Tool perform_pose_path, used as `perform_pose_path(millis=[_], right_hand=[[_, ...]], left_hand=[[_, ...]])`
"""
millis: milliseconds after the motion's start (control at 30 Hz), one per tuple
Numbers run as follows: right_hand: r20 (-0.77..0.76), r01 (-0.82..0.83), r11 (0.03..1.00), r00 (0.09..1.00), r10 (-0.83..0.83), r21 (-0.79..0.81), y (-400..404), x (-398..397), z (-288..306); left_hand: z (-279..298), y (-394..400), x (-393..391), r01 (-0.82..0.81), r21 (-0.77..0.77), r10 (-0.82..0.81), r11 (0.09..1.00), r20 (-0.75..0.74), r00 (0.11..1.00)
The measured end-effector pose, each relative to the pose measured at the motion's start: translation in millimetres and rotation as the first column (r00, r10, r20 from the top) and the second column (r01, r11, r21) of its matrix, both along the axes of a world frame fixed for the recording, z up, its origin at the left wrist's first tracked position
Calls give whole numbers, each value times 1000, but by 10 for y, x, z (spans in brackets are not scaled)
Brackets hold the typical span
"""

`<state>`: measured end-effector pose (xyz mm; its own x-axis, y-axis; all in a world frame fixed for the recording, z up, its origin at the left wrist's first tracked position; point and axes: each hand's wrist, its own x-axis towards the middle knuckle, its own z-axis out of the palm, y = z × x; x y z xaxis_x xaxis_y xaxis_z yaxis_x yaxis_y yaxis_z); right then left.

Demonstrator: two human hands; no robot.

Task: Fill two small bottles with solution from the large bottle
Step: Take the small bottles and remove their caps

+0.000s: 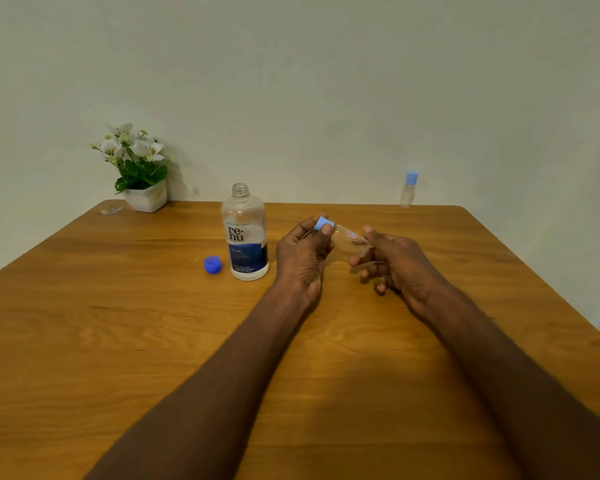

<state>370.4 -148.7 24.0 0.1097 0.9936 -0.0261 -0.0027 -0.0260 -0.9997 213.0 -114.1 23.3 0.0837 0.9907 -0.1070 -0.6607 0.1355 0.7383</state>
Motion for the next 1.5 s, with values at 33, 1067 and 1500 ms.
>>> perform_pose_path(millis=[33, 1067, 1500], right_hand=[[3, 11, 1000, 1000, -11, 6, -4, -6, 1], [20, 13, 1000, 1000, -13, 2, -3, -11, 0], [-21, 18, 999, 1000, -18, 35, 0, 22, -3]], left_hand=[[-2, 2, 1, 2, 1, -2, 1000, 2, 1000], [-3, 9, -9, 21, 16, -21, 1000, -14, 1000], [8, -8, -8, 30, 9, -30, 1000, -3, 1000]])
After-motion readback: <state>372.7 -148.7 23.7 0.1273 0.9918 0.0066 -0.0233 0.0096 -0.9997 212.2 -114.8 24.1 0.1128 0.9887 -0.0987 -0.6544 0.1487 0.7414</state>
